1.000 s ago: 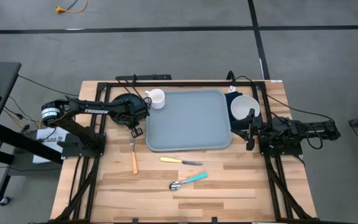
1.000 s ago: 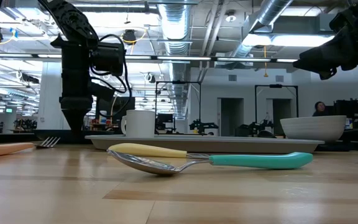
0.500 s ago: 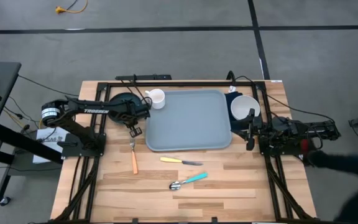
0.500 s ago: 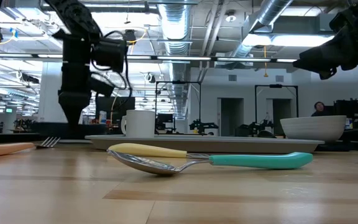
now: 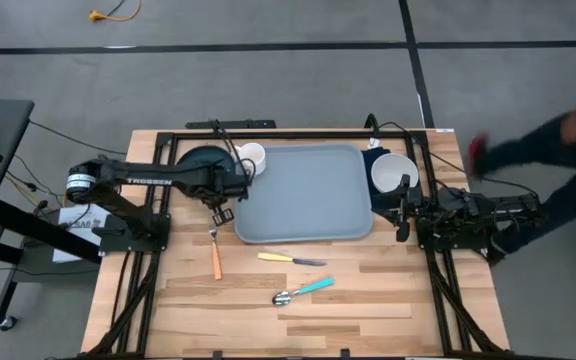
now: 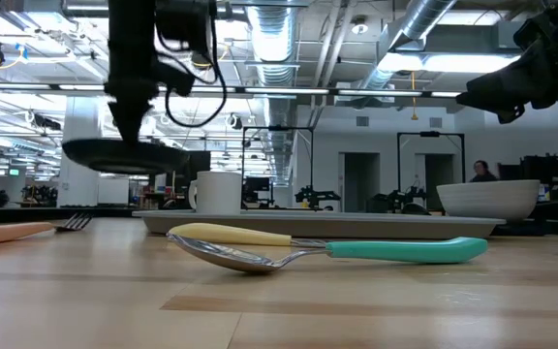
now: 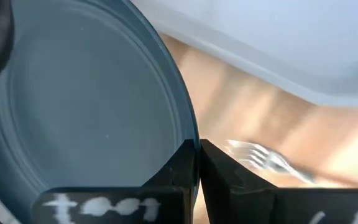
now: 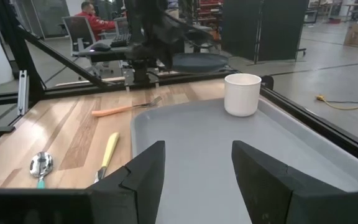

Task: Set up tray
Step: Put the black plate on the gray tray at the bottom of the white mug

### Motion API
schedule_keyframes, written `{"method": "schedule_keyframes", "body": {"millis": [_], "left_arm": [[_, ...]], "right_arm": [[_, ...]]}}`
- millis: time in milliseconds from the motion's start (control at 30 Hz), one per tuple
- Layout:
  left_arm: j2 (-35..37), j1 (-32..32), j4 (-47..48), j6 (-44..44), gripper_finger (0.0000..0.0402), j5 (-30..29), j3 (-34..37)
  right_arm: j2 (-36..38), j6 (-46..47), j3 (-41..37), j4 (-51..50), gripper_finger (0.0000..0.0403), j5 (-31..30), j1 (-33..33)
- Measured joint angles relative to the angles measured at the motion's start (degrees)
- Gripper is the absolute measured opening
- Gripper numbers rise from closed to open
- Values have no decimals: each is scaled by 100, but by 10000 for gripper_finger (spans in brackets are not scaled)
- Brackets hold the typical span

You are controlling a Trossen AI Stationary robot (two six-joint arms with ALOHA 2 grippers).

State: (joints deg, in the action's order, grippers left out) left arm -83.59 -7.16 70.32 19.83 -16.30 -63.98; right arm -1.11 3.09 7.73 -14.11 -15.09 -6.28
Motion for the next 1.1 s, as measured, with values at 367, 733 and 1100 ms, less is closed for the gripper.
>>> {"method": "schedule_keyframes", "body": {"millis": [367, 733, 1100], "left_arm": [[0, 1258, -478, -185, 0, 651, -267], [0, 1443, -1467, -2645, 0, 229, -228], [-1149, 1202, -1898, -4257, 0, 371, -343]], "right_arm": [[0, -2, 0, 0, 178, 0, 0], [0, -2, 0, 0, 178, 0, 0], [0, 0, 0, 2, 178, -2, 2]]}}
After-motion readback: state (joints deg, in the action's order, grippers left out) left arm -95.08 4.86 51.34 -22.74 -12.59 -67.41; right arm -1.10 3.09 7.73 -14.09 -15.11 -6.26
